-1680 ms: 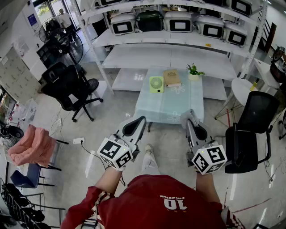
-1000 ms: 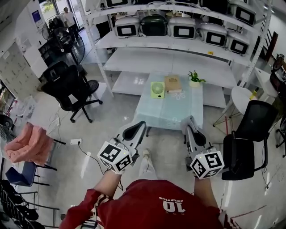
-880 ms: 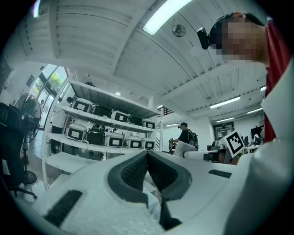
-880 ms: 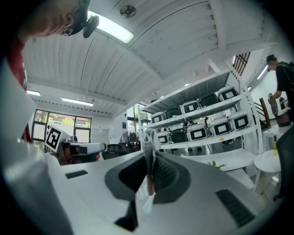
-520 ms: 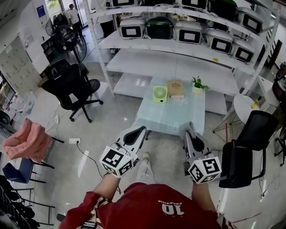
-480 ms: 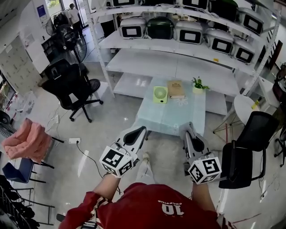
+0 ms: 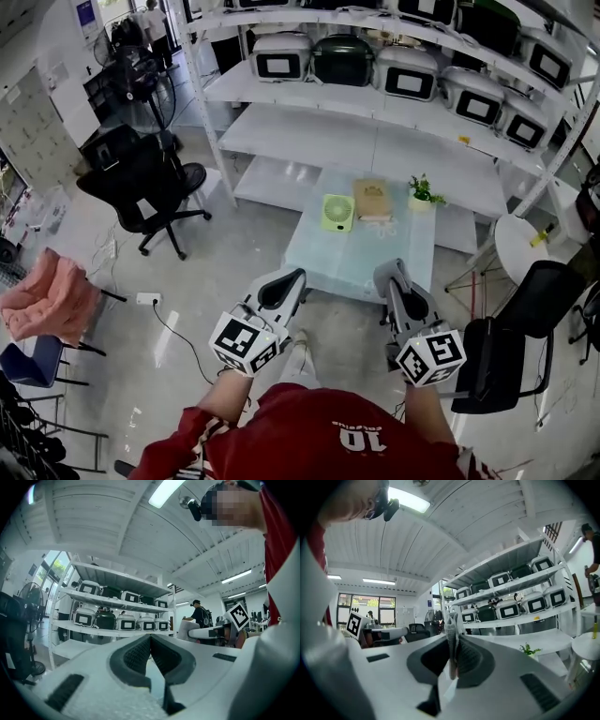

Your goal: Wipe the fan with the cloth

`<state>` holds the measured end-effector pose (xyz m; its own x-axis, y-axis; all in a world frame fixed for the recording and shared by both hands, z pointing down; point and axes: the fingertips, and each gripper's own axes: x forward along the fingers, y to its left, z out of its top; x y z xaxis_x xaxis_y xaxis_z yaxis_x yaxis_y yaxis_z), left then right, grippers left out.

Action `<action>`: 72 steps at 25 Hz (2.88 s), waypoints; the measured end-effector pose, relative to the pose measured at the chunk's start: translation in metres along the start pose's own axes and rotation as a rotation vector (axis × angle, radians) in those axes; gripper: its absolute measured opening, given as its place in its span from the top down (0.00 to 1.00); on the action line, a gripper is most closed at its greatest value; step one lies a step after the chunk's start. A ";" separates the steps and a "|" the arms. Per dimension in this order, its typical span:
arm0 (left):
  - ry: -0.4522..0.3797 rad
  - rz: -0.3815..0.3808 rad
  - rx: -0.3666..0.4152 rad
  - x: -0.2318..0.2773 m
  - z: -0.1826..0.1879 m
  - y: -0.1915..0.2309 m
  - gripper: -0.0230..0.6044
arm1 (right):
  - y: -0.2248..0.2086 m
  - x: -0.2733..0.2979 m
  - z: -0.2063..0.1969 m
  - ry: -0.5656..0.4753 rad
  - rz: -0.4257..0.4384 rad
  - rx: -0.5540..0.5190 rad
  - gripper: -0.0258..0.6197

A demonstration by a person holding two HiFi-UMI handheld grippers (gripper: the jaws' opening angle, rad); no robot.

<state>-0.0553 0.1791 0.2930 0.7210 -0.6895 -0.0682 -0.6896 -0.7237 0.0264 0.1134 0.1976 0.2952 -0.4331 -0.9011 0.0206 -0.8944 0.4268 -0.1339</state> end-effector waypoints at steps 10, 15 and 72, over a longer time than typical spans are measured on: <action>-0.006 -0.016 -0.076 0.087 0.008 0.108 0.97 | -0.051 0.112 0.013 0.054 -0.007 0.036 0.93; 0.005 -0.039 -0.076 0.125 0.005 0.155 0.97 | -0.075 0.165 0.013 0.066 -0.029 0.062 0.93; 0.218 0.058 -0.162 0.255 -0.169 0.294 0.96 | -0.186 0.397 -0.255 0.547 0.131 0.219 0.93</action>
<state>-0.0625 -0.2141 0.4522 0.6902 -0.7070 0.1541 -0.7231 -0.6656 0.1848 0.0795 -0.2204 0.5813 -0.5849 -0.6473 0.4888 -0.8109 0.4536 -0.3697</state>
